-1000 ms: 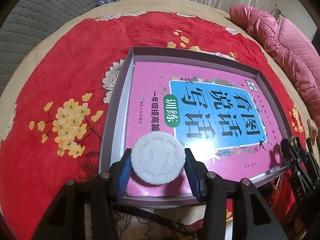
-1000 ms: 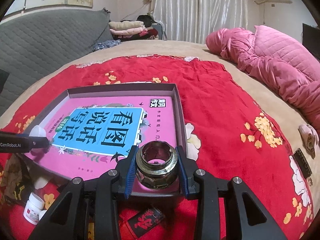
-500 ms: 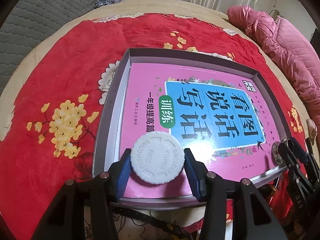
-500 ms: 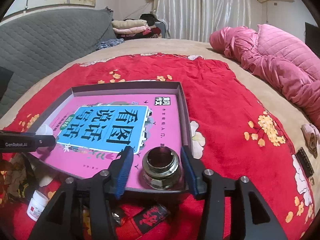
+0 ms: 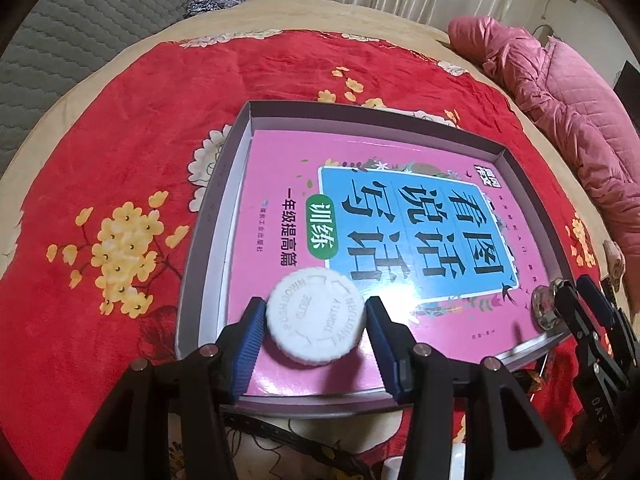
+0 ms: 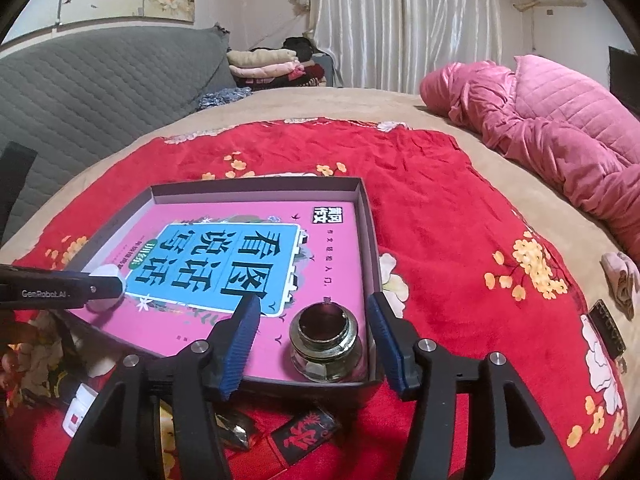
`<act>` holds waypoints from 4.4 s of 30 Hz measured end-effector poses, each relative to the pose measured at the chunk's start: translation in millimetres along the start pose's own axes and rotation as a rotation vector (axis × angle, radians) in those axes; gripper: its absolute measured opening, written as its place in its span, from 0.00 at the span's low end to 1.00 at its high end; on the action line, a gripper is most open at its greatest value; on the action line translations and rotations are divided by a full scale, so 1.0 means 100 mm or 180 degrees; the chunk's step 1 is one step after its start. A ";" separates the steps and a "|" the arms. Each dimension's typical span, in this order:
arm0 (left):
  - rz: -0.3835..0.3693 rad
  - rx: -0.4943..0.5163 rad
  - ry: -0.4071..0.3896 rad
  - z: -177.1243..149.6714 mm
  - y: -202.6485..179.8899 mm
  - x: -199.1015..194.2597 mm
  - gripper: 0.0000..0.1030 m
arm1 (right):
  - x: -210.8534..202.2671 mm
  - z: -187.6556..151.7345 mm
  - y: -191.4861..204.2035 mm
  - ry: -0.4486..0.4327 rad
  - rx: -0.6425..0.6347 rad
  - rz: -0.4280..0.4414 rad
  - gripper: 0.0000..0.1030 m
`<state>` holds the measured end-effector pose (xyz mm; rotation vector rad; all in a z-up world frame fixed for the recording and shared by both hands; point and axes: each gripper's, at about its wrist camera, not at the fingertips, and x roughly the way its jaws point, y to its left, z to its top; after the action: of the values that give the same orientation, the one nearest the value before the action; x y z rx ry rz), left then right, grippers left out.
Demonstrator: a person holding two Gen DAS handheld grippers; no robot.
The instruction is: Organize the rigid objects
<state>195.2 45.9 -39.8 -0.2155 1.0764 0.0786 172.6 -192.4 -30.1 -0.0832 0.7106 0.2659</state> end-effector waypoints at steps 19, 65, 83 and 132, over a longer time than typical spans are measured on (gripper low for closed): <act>-0.0155 -0.0069 -0.0151 0.07 0.04 -0.24 0.52 | -0.11 0.05 -0.02 -0.0063 -0.0016 -0.0020 0.62; -0.0080 0.0123 -0.0453 -0.52 -0.04 -1.18 0.52 | -0.94 -0.15 -0.03 -0.0153 -0.0002 -0.0078 0.72; -0.0107 0.0181 -0.0329 -0.71 0.01 -1.19 0.52 | -0.92 -0.36 0.35 0.0009 -0.0332 0.0120 0.72; -0.0102 0.0419 0.0218 -0.89 -0.06 -0.61 0.52 | 0.08 -0.39 0.66 0.0918 -0.1041 0.1197 0.56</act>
<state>90.9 23.8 -26.0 -0.1173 1.1415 -0.0288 136.2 -133.8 -64.0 -0.3051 0.9639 0.7410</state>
